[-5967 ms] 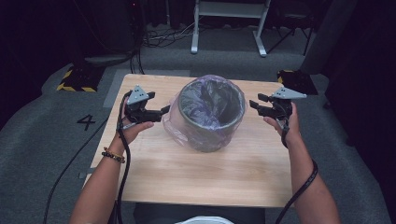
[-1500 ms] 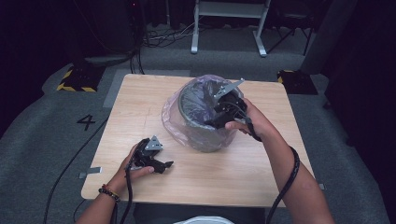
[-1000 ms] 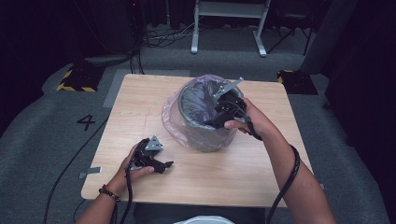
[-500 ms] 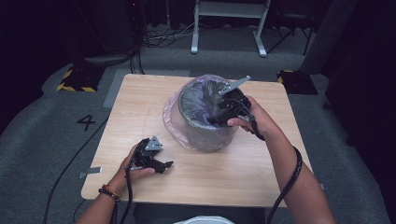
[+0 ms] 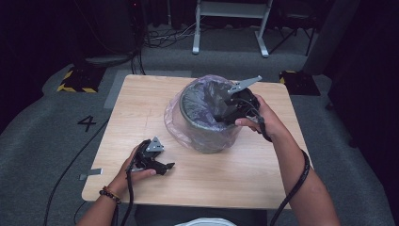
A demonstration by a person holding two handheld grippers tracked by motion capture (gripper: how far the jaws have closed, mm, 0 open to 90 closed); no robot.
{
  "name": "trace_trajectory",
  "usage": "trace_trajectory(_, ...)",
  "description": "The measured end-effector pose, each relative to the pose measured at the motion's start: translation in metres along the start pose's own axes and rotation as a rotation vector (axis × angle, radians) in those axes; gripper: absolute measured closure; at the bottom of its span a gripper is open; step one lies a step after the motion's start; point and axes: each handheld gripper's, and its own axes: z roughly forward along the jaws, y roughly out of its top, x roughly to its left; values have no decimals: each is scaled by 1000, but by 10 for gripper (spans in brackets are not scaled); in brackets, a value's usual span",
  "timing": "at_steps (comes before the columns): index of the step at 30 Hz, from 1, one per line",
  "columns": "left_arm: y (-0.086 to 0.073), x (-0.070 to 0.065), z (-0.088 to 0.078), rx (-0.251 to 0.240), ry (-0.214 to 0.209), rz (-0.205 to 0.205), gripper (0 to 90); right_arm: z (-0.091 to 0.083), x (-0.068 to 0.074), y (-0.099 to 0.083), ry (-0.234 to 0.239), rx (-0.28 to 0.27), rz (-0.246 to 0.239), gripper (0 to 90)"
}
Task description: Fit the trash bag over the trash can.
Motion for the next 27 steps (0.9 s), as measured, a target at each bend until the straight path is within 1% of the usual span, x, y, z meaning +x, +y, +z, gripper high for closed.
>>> trace_trajectory(4,0,0,0,0,0,0,141,-7,0,1,-13,-41,-10,187)
trace_trajectory(6,0,0,0,0,0,0,141,-12,1,0,-11,-50,-25,187)
trace_trajectory(11,0,0,0,0,0,0,141,-18,1,-2,-28,-58,-38,188)
trace_trajectory(13,0,0,0,0,0,0,141,-21,0,-3,-32,-63,-32,188)
trace_trajectory(15,0,0,0,0,0,0,141,-22,0,-3,-31,-62,-32,188)
trace_trajectory(17,0,0,0,0,0,0,141,-24,0,-5,-44,-54,-39,187)
trace_trajectory(19,0,0,0,0,0,0,141,-26,0,-7,-45,-51,-41,187)
trace_trajectory(22,0,0,0,0,0,0,141,-29,0,-9,-51,-53,-40,187)
trace_trajectory(27,0,0,0,0,0,0,141,-39,-4,-15,-59,-72,-31,187)
